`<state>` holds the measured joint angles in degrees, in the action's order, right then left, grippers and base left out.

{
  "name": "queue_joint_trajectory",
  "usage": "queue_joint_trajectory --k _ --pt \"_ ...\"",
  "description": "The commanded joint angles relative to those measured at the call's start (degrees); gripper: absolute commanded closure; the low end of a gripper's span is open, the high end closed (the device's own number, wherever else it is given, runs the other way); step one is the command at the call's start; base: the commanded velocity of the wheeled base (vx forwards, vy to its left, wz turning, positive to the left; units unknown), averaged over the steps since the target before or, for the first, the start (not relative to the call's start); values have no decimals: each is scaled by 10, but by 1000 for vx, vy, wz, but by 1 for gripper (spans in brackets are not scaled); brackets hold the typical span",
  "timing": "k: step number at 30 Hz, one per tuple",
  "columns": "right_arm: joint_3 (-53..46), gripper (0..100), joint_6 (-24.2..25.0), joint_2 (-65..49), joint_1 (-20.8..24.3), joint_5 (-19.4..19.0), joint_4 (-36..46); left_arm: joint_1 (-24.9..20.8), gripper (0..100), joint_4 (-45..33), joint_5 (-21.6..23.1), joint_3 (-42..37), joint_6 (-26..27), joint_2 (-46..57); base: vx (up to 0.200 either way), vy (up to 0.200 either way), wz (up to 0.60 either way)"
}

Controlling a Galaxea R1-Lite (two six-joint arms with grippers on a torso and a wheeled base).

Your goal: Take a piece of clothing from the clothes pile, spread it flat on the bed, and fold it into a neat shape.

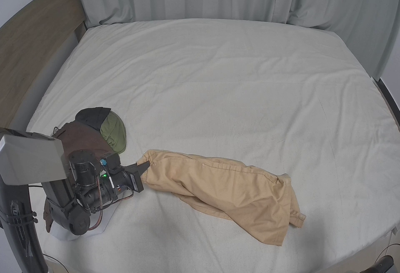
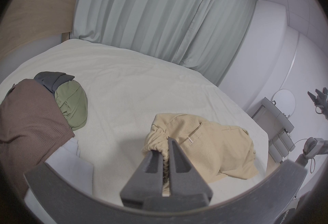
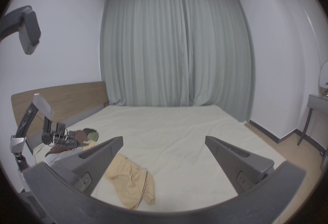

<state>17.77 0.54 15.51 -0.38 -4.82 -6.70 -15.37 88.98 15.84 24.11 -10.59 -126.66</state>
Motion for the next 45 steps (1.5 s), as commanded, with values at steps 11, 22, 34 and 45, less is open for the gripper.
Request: queue_joint_trajectory --k 11,22,34,45 --pt "19 0 1 166 6 -62 11 2 100 1 0 3 -2 6 0 0 0" --pt "55 0 -2 240 9 -107 12 1 100 1 0 3 -2 7 0 0 0" --pt "101 0 -4 341 59 -155 11 -2 100 1 0 1 -1 15 0 0 0" --pt "98 0 -9 404 52 -223 -23 0 100 1 0 2 -3 14 0 0 0"
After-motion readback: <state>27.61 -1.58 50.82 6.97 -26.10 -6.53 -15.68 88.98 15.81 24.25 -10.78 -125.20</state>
